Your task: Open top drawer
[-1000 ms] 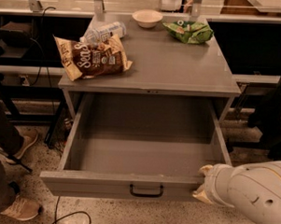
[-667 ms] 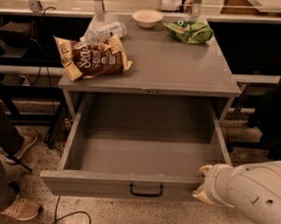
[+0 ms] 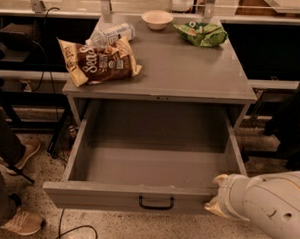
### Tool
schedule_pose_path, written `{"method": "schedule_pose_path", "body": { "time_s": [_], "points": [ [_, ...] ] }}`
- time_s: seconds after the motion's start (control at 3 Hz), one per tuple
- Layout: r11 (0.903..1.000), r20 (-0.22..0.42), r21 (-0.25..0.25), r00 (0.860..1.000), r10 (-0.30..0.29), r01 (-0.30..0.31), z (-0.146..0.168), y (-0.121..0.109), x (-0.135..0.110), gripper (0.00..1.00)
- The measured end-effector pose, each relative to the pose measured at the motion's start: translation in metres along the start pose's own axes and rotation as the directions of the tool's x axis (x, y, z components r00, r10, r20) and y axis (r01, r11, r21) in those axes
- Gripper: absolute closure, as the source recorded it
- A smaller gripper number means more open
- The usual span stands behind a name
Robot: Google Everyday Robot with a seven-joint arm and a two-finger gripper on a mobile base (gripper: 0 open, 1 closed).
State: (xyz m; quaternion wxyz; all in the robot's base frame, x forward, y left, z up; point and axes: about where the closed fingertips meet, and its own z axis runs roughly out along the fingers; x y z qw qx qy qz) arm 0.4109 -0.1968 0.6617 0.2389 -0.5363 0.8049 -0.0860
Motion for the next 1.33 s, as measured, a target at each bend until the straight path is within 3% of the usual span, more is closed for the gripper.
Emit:
{"method": "schedule_pose_path", "body": {
  "time_s": [0.33, 0.67, 1.0, 1.33],
  "points": [
    [0.9999, 0.0, 0.01, 1.0, -0.004, 0.004, -0.004, -0.003, 0.0, 0.0],
    [0.9982, 0.001, 0.059, 1.0, -0.011, 0.011, -0.024, -0.02, 0.001, 0.0],
    [0.9931, 0.003, 0.038, 0.994, 0.11, -0.111, -0.048, -0.063, 0.04, 0.0],
    [0.9884, 0.006, 0.021, 0.989, 0.15, -0.151, -0.061, -0.114, 0.048, 0.0]
  ]
}}
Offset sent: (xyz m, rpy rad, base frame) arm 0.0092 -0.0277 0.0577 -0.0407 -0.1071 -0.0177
